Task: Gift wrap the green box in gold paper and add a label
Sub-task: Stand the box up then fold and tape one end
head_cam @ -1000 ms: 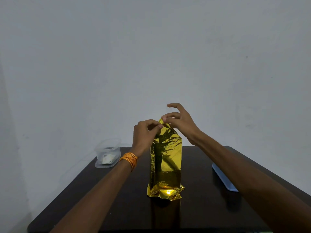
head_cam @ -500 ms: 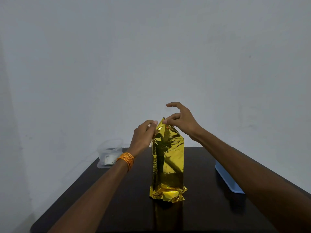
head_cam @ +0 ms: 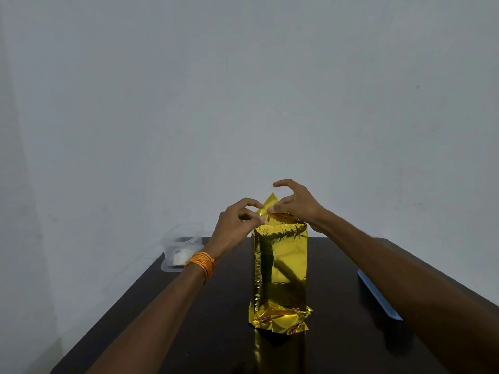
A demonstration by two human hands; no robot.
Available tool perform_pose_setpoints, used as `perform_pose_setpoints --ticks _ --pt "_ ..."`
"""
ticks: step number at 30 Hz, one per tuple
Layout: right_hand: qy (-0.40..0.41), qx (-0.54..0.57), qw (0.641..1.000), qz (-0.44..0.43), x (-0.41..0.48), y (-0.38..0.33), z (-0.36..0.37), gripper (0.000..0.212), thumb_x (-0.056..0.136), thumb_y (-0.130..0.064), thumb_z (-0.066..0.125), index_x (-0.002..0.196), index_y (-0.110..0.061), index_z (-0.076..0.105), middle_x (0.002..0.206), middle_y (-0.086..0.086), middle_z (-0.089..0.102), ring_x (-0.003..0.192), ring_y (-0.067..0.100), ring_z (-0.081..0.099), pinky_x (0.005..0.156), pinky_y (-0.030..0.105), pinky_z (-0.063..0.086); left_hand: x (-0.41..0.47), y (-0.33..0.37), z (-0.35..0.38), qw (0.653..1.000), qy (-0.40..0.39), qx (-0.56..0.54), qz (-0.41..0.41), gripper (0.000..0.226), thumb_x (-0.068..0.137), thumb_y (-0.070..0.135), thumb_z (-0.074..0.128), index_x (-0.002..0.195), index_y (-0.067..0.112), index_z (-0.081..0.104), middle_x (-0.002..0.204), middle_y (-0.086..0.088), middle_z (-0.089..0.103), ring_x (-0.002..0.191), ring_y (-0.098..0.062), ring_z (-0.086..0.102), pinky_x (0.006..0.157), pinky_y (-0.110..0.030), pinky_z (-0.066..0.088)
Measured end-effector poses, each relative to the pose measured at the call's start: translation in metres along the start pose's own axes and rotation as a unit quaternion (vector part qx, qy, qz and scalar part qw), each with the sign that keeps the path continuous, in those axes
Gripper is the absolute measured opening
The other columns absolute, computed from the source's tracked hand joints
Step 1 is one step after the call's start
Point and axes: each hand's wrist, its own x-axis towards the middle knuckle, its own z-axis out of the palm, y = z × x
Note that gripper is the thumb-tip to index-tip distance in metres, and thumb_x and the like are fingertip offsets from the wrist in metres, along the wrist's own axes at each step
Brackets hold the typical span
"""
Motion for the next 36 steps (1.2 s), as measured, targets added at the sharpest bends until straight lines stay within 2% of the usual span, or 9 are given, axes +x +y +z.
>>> perform_pose_setpoints --ticks 6,12,14,17,20,25,29,33,36 --pt "0.003 0.006 1.0 -0.019 0.0 0.009 0.003 0.072 0.076 -0.011 0.084 0.136 -0.024 0.046 0.081 0.005 0.077 0.076 0.017 0.074 0.065 0.02 0.055 0.002 0.001 0.003 0.999 -0.021 0.03 0.034 0.02 0.09 0.01 0.063 0.104 0.023 0.071 0.081 0.006 0.07 0.081 0.0 0.064 0.071 -0.004 0.045" --pt "0.032 -0.036 0.997 -0.056 0.001 0.017 0.004 0.086 0.068 -0.017 0.091 0.139 -0.028 0.043 0.086 0.003 0.075 0.084 0.015 0.071 0.077 0.028 0.057 0.003 -0.006 0.004 0.997 -0.039 0.058 0.045 0.02 0.093 0.014 0.061 0.1 0.022 0.077 0.108 0.005 0.067 0.1 -0.005 0.061 0.084 -0.017 0.048" --pt "0.055 -0.066 0.995 -0.055 0.001 0.016 0.004 0.094 0.063 -0.026 0.093 0.14 -0.031 0.041 0.091 0.001 0.07 0.088 0.015 0.065 0.077 0.027 0.052 0.003 -0.007 0.005 0.996 -0.035 0.065 0.048 0.021 0.094 0.013 0.059 0.099 0.021 0.078 0.108 0.005 0.067 0.1 -0.004 0.06 0.082 -0.013 0.046" --pt "0.084 -0.072 0.994 -0.011 -0.001 0.014 0.005 0.102 0.061 -0.033 0.094 0.144 -0.033 0.034 0.098 0.004 0.061 0.09 0.015 0.06 0.072 0.026 0.048 0.002 -0.007 0.006 0.996 -0.024 0.061 0.053 0.019 0.094 0.015 0.06 0.099 0.02 0.078 0.106 0.003 0.068 0.098 -0.003 0.059 0.077 -0.008 0.045" --pt "0.082 -0.04 0.994 0.053 0.0 0.019 0.007 0.107 0.063 -0.036 0.093 0.147 -0.031 0.028 0.104 0.011 0.062 0.097 0.023 0.064 0.082 0.035 0.054 0.005 -0.007 0.006 0.996 -0.018 0.064 0.052 0.018 0.093 0.018 0.061 0.097 0.02 0.078 0.103 0.002 0.068 0.097 -0.007 0.06 0.079 -0.013 0.046" --pt "0.046 0.116 0.979 0.161 -0.01 0.011 -0.003 0.087 0.077 -0.032 0.084 0.146 -0.027 0.03 0.114 0.01 0.059 0.092 0.021 0.066 0.076 0.037 0.057 0.006 -0.005 0.006 0.997 -0.018 0.062 0.035 0.02 0.092 0.011 0.06 0.094 0.016 0.079 0.101 0.001 0.07 0.097 -0.009 0.061 0.078 -0.015 0.047" --pt "0.028 0.144 0.973 0.179 -0.017 0.011 -0.009 0.09 0.075 -0.009 0.085 0.145 -0.022 0.032 0.104 0.017 0.066 0.082 0.025 0.069 0.071 0.037 0.059 0.009 -0.001 0.009 0.997 -0.021 0.068 0.031 0.019 0.091 0.012 0.061 0.092 0.017 0.08 0.099 0.003 0.07 0.095 -0.009 0.061 0.08 -0.02 0.048" --pt "0.037 0.153 0.972 0.175 -0.015 0.02 -0.004 0.088 0.073 -0.005 0.086 0.143 -0.021 0.036 0.105 0.021 0.068 0.088 0.031 0.069 0.085 0.049 0.057 0.012 0.006 0.004 0.996 -0.039 0.083 0.011 0.016 0.091 0.018 0.064 0.092 0.015 0.08 0.094 0.006 0.07 0.093 -0.007 0.061 0.076 -0.016 0.047" --pt "0.028 0.153 0.972 0.176 -0.015 0.021 -0.003 0.086 0.074 -0.005 0.085 0.143 -0.021 0.036 0.106 0.022 0.068 0.08 0.028 0.07 0.071 0.041 0.06 0.017 0.009 0.005 0.99 -0.047 0.13 0.016 0.014 0.089 0.021 0.068 0.092 0.013 0.079 0.094 0.0 0.073 0.093 -0.011 0.064 0.075 -0.019 0.047"
